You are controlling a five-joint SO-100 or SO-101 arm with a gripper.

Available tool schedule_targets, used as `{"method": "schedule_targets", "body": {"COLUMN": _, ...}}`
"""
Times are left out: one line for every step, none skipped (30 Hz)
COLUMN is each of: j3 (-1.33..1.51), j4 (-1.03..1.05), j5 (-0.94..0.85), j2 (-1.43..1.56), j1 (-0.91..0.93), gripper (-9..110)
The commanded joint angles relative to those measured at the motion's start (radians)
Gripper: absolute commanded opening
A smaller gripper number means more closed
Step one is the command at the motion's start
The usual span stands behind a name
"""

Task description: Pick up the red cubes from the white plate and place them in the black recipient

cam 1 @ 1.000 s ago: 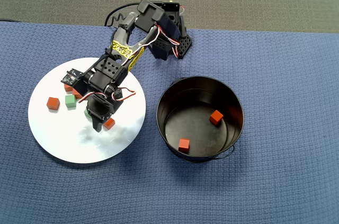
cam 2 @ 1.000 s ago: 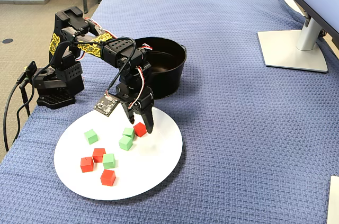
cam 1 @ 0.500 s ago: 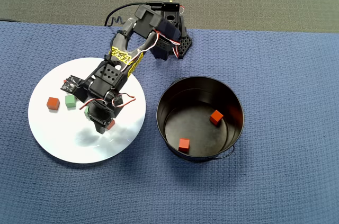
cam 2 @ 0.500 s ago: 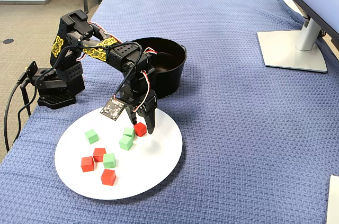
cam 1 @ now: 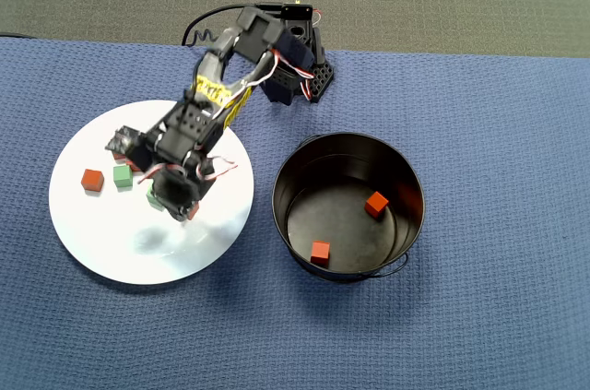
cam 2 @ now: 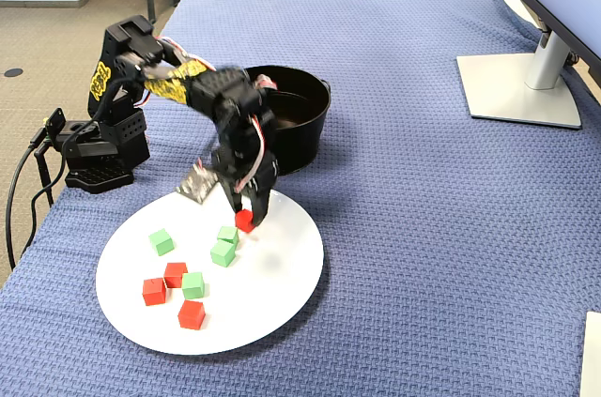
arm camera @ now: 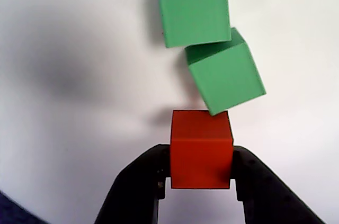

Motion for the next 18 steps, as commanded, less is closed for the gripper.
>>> {"method": "schedule_targets", "body": {"j3": -0.057, "j4": 0.041, "j5": 0.067, "j2": 0.206, "j1": -0.02, "gripper": 0}}
{"method": "schedule_targets", "body": {"j3": -0.048, "j4": 0.044, "j5": 0.08, "j2": 0.245, "j1": -0.032, "gripper": 0}}
{"method": "schedule_targets", "body": {"j3": -0.04, "j4": 0.048, "j5": 0.094, "j2": 0.288, "j1": -0.048, "gripper": 0}}
{"method": "schedule_targets", "body": {"j3": -0.029, "j4": 0.051, "j5": 0.106, "j2": 0.331, "j1": -0.069, "gripper": 0}}
{"method": "schedule_targets", "body": {"j3": -0.017, "j4": 0.051, "j5": 0.118, "j2": 0.374, "j1": -0.097, "gripper": 0}}
{"method": "schedule_targets", "body": {"j3": 0.002, "j4": 0.048, "j5": 0.13, "j2": 0.42, "j1": -0.132, "gripper": 0}}
{"method": "schedule_targets", "body": {"j3": 0.028, "j4": 0.037, "j5": 0.141, "j2": 0.474, "j1": -0.175, "gripper": 0}}
{"method": "schedule_targets", "body": {"j3": 0.061, "j4": 0.023, "j5": 0.156, "j2": 0.531, "j1": -0.219, "gripper": 0}}
{"method": "schedule_targets", "body": {"j3": 0.091, "j4": 0.014, "j5": 0.176, "j2": 0.581, "j1": -0.268, "gripper": 0}}
{"method": "schedule_targets", "body": {"j3": 0.114, "j4": 0.006, "j5": 0.195, "j2": 0.627, "j1": -0.321, "gripper": 0}}
{"method": "schedule_targets", "body": {"j3": 0.135, "j4": -0.003, "j5": 0.209, "j2": 0.666, "j1": -0.373, "gripper": 0}}
{"method": "schedule_targets", "body": {"j3": 0.149, "j4": -0.008, "j5": 0.219, "j2": 0.692, "j1": -0.426, "gripper": 0}}
{"method": "schedule_targets", "body": {"j3": 0.155, "j4": -0.009, "j5": 0.222, "j2": 0.709, "j1": -0.482, "gripper": 0}}
{"method": "schedule_targets", "body": {"j3": 0.163, "j4": -0.011, "j5": 0.224, "j2": 0.718, "j1": -0.537, "gripper": 0}}
{"method": "schedule_targets", "body": {"j3": 0.172, "j4": -0.011, "j5": 0.225, "j2": 0.724, "j1": -0.591, "gripper": 0}}
{"method": "schedule_targets", "body": {"j3": 0.179, "j4": -0.014, "j5": 0.232, "j2": 0.727, "j1": -0.64, "gripper": 0}}
{"method": "schedule_targets", "body": {"j3": 0.184, "j4": -0.015, "j5": 0.241, "j2": 0.727, "j1": -0.684, "gripper": 0}}
{"method": "schedule_targets", "body": {"j3": 0.19, "j4": -0.02, "j5": 0.244, "j2": 0.727, "j1": -0.724, "gripper": 0}}
